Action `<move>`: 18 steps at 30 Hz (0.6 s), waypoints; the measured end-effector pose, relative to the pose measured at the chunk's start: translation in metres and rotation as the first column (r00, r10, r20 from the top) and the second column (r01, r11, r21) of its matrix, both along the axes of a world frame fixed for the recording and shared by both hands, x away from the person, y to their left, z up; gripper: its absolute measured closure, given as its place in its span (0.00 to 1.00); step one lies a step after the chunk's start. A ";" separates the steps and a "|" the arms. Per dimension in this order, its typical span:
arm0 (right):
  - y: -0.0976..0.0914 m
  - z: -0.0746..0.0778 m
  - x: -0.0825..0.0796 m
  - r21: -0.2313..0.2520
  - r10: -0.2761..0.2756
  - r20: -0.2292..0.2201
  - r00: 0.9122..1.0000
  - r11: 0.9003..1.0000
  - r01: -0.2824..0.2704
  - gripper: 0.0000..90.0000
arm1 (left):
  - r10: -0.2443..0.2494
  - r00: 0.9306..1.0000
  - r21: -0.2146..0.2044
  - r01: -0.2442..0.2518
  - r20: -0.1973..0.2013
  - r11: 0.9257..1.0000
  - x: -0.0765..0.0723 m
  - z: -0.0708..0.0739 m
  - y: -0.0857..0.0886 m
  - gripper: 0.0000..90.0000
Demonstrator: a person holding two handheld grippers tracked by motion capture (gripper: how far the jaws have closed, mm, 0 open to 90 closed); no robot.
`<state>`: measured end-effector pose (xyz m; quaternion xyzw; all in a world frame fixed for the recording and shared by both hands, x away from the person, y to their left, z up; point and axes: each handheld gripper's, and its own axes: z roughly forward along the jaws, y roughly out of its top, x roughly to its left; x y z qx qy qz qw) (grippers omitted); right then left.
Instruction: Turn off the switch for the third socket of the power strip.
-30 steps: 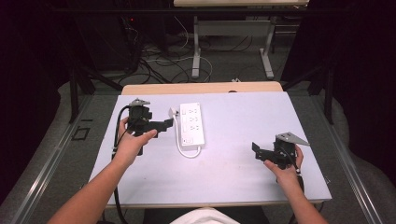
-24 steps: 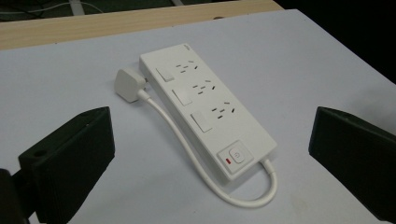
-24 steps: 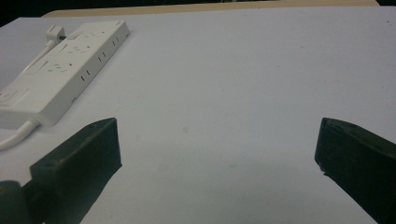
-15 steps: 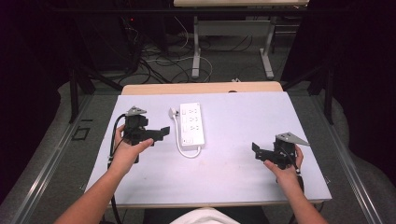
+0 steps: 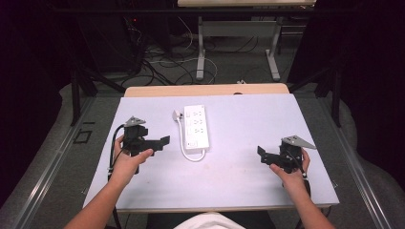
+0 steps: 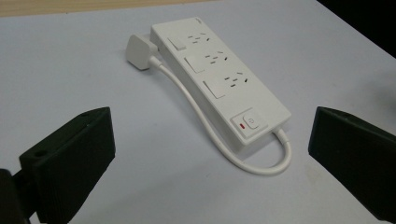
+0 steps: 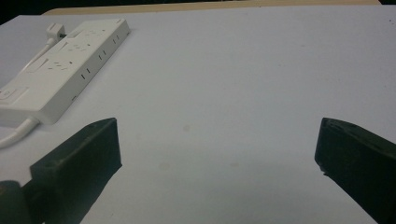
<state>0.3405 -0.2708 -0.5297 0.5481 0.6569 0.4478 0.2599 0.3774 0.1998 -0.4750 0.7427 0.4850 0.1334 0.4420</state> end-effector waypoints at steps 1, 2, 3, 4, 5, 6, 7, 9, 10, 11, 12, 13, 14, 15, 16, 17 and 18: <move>0.000 0.000 0.000 0.000 0.001 0.000 1.000 1.000 -0.001 0.00 | 0.001 1.000 0.003 -0.001 -0.001 1.000 -0.001 -0.001 0.001 0.01; 0.000 0.000 0.000 0.001 0.001 0.001 1.000 1.000 -0.001 0.00 | 0.005 1.000 0.000 -0.005 -0.001 1.000 -0.002 -0.002 0.002 0.01; 0.000 0.000 0.000 -0.001 0.001 -0.004 1.000 1.000 -0.001 0.00 | 0.008 1.000 -0.001 -0.008 0.000 1.000 -0.003 -0.004 0.004 0.01; 0.000 0.000 0.000 -0.001 0.001 0.000 1.000 1.000 -0.001 0.00 | 0.011 1.000 -0.002 -0.011 -0.002 1.000 -0.004 -0.005 0.005 0.01; 0.000 0.000 0.000 0.000 0.000 0.000 1.000 1.000 0.000 0.00 | 0.014 1.000 -0.002 -0.014 0.000 1.000 -0.005 -0.007 0.007 0.01; 0.000 0.000 0.000 0.000 0.000 0.001 1.000 1.000 0.000 0.00 | 0.021 1.000 -0.008 -0.021 -0.001 1.000 -0.006 -0.008 0.008 0.01; 0.000 0.000 0.000 0.000 0.001 -0.001 1.000 1.000 -0.001 0.00 | 0.026 1.000 -0.009 -0.026 -0.002 1.000 -0.007 -0.010 0.009 0.01; 0.001 0.000 0.000 0.003 -0.002 -0.001 1.000 1.000 0.002 0.00 | 0.038 0.999 -0.013 -0.038 -0.003 0.999 -0.009 -0.013 0.012 0.01; 0.001 0.000 0.000 0.000 -0.006 0.000 1.000 1.000 0.006 0.00 | 0.041 0.999 -0.012 -0.041 -0.004 0.999 -0.010 -0.015 0.013 0.01; 0.001 0.000 0.000 0.003 -0.003 -0.001 1.000 1.000 0.003 0.00 | 0.048 0.999 -0.011 -0.048 -0.004 0.999 -0.011 -0.016 0.015 0.01; 0.001 0.000 0.000 0.002 -0.003 -0.002 1.000 1.000 0.003 0.00 | 0.054 0.999 -0.013 -0.054 -0.003 0.998 -0.011 -0.018 0.016 0.01; 0.000 0.000 0.000 -0.003 0.002 0.002 1.000 1.000 -0.002 0.00 | 0.056 0.998 -0.007 -0.056 -0.009 0.998 -0.012 -0.019 0.018 0.01; 0.000 0.000 0.000 -0.003 0.001 0.002 1.000 1.000 -0.001 0.00 | 0.065 0.998 -0.010 -0.065 -0.006 0.998 -0.013 -0.021 0.019 0.01; 0.000 0.000 0.000 -0.002 0.000 0.002 1.000 1.000 0.000 0.00 | 0.068 0.998 -0.011 -0.068 -0.007 0.998 -0.014 -0.022 0.021 0.01; 0.001 0.000 0.000 0.001 -0.002 0.000 1.000 1.000 0.002 0.00 | 0.075 0.997 -0.019 -0.075 -0.007 0.997 -0.015 -0.024 0.023 0.01; 0.001 0.000 0.000 0.004 -0.002 -0.002 1.000 1.000 0.002 0.00 | 0.080 0.997 -0.021 -0.080 -0.010 0.997 -0.016 -0.025 0.025 0.01; 0.001 0.000 0.000 0.003 -0.003 -0.002 1.000 1.000 0.003 0.00 | 0.089 0.996 -0.026 -0.089 -0.014 0.996 -0.016 -0.026 0.026 0.01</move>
